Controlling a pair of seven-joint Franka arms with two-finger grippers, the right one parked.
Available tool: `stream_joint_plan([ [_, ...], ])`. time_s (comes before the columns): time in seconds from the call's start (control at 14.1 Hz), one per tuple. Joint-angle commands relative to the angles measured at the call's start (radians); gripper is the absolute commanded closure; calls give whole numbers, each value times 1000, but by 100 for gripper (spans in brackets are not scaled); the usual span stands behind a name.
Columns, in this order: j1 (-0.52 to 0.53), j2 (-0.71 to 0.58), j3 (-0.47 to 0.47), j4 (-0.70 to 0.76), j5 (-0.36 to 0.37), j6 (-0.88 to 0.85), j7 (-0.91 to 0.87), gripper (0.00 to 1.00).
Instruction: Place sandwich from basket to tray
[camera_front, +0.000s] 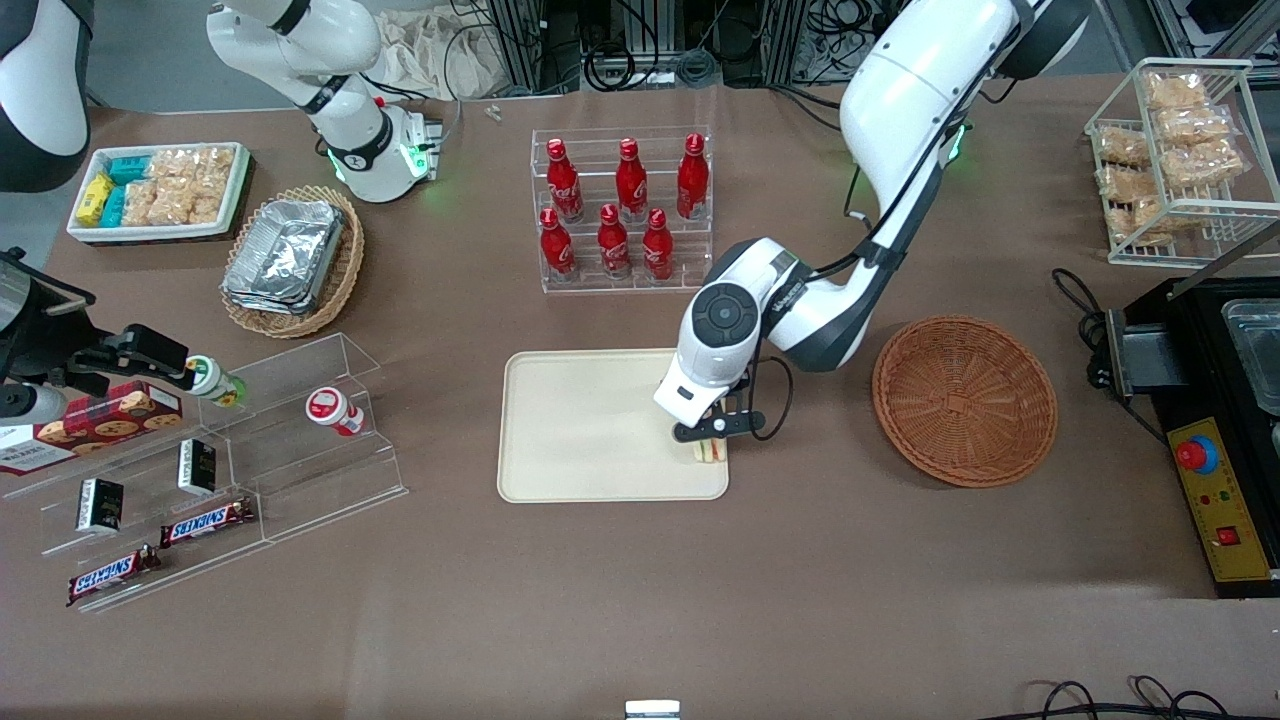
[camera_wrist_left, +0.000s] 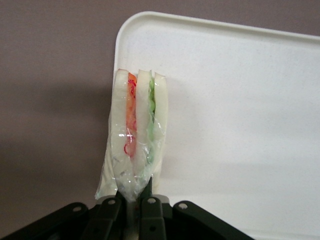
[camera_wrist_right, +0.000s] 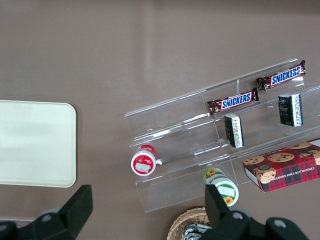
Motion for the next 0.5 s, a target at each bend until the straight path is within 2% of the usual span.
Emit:
stream_joint_plan([
  [0.0,-8,17,5,32,14,9,37,80],
  [0.07,-8,17,5,34,14,8,38,24],
  [0.14,-6,11,5,32,13,8,28,1],
  [0.28,0,-18,3,35,8,-7,23,0],
  [0.42,6,-82,8,35,-29,-100,23,0],
])
